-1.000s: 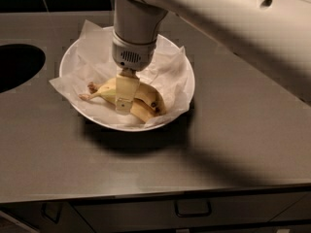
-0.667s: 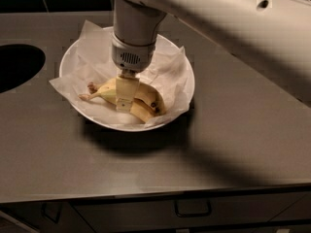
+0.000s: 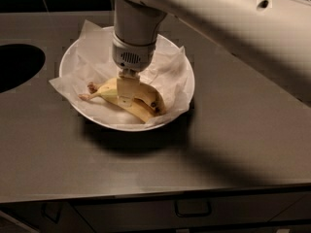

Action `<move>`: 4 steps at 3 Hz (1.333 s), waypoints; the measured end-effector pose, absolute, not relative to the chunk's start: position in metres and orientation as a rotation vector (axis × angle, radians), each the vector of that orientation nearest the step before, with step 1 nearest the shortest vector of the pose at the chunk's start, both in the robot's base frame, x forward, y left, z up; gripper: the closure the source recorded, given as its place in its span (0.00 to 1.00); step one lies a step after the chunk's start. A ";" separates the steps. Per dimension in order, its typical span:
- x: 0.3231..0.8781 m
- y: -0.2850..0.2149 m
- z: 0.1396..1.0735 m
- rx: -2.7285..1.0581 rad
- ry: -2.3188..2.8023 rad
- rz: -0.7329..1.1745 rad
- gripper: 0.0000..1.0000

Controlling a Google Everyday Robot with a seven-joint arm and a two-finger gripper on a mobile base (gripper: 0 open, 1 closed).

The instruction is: Pick banana from white bowl

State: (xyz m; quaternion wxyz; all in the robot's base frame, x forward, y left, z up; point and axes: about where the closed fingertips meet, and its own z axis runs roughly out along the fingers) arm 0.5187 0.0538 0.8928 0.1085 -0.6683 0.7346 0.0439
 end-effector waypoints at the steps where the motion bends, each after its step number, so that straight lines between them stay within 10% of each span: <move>1: 0.519 0.054 0.893 -1.969 2.160 0.128 0.49; 4: 0.519 0.054 0.893 -1.970 2.158 0.127 1.00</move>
Offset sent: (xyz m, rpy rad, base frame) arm 0.0011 -0.0006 0.0031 -0.0077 -0.0031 0.0106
